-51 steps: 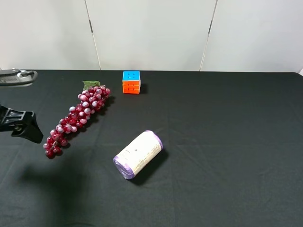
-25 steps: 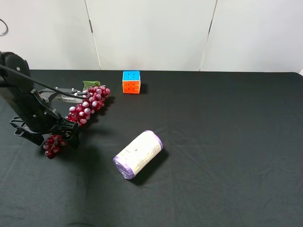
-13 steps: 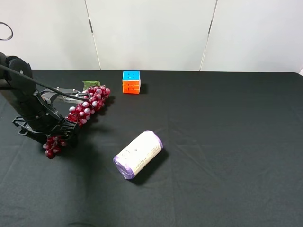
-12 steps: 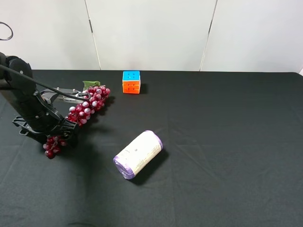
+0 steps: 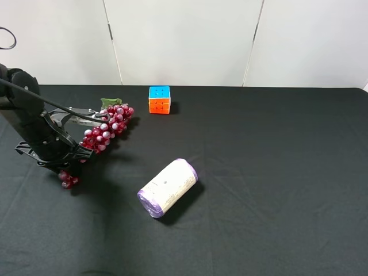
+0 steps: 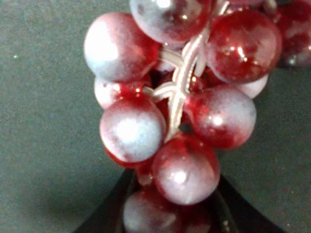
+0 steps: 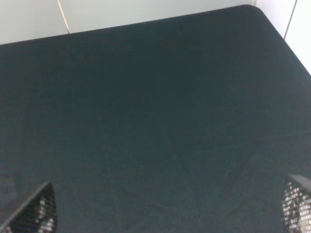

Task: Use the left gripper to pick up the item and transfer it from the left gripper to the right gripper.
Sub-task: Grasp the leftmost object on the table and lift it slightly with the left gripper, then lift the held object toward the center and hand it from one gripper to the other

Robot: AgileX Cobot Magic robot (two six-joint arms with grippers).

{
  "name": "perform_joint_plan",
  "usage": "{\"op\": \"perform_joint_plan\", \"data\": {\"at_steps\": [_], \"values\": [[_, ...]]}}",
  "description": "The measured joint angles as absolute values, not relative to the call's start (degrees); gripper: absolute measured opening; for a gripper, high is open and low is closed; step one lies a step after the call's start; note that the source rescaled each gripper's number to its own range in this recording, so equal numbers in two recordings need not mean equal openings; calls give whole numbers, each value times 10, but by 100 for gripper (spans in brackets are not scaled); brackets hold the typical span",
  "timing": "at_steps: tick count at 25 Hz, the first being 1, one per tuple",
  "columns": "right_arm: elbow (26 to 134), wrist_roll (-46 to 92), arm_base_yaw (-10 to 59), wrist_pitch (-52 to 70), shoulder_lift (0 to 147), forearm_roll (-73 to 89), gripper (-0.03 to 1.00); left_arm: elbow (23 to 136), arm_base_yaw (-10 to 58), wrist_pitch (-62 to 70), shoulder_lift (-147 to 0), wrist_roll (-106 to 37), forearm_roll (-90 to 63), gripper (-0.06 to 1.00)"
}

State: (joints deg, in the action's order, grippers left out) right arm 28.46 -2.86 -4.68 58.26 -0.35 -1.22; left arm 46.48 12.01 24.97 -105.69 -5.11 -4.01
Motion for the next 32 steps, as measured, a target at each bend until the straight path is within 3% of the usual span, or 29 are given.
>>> {"op": "perform_joint_plan", "data": {"at_steps": [11,32], "values": [[285,-29,-47,583,-3,-12,100,467,120,269,-1036,-51,-40,5],[285,-29,-47,583,-3,-12,100,654,120,568,-876,-51,-32,2]]}}
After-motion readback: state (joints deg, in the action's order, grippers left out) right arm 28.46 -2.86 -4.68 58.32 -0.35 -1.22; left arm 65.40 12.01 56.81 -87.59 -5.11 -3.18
